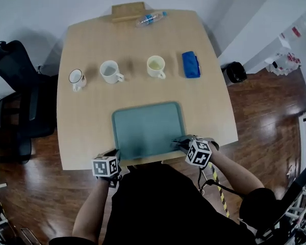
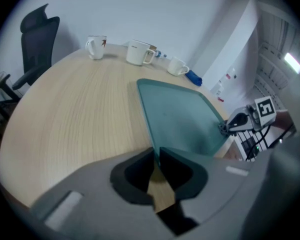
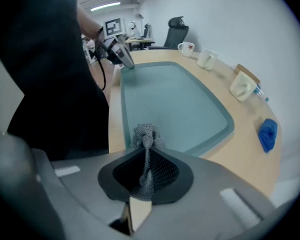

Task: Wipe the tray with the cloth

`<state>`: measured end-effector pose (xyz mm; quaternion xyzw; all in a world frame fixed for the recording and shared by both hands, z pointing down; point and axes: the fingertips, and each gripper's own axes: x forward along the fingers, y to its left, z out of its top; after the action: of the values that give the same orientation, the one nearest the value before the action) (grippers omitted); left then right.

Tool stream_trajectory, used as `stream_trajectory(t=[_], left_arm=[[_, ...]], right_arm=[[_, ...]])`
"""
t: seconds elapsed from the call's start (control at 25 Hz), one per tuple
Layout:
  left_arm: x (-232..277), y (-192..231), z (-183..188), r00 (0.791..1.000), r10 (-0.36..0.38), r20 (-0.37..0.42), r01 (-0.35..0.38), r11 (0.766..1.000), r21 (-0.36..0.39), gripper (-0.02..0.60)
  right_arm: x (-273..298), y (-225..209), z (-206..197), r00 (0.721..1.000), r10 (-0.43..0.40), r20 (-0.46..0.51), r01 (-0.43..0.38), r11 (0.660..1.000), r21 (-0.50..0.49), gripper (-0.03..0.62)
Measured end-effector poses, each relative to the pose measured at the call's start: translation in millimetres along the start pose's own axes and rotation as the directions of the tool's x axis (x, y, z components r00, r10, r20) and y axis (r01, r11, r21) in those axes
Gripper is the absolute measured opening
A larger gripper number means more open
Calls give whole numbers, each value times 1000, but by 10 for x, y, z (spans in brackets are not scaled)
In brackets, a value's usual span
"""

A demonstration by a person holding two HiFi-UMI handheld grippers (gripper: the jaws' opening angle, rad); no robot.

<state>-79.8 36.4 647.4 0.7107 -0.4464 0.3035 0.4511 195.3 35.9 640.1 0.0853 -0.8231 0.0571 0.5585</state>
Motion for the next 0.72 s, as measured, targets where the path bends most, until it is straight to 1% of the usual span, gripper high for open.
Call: stream_trajectory(t=[0.08,0.12,0.2,0.28,0.32,0.36,0.4,0.44,0.48,0.56,0.64,0.72], left_arm=[[3,0,3,1000,8,3,-8,1000,3,41],[-1,9,13,1000,18,5,-18,1000,5,41],[-1,19,29,999,32,8,-32,999,9,41],[26,0,20,1000,16,6,-16,1000,6,41],[33,1,17,1000,10,4,-10,1000,2,41],[36,6,13,1000,8,0,-8,1000,-4,41],[34,11,6,1000,8,-4,-8,1000,-12,41],[28,12,-3,1000,8,-6,-8,1000,-22,41],[14,11,-8,1000,7,-4,-7,999,-35,41],[-64,10,19,1000,4,30,-1,997,-80,41],[-211,25,67,996,8,92,5,990,-143,43],[-365,36,64,990,27,139,-1,982,-186,43]], right_arm=[[56,59,137,999,20,43,-25,994,109,26],[88,90,240,997,27,72,-37,989,143,26],[142,133,470,992,21,124,-42,986,164,26],[135,114,686,984,-21,179,-11,984,175,26],[95,73,765,976,-53,212,9,979,205,26],[34,16,807,965,-91,247,24,965,260,26],[-42,-51,803,951,-133,280,32,941,337,26],[-127,-125,748,935,-179,306,33,903,428,26],[-223,-211,646,918,-232,321,35,855,518,26],[-437,-422,351,882,-355,310,61,739,671,26],[-638,-655,-9,845,-478,241,126,615,778,27],[-752,-870,-417,815,-565,126,213,495,842,28]])
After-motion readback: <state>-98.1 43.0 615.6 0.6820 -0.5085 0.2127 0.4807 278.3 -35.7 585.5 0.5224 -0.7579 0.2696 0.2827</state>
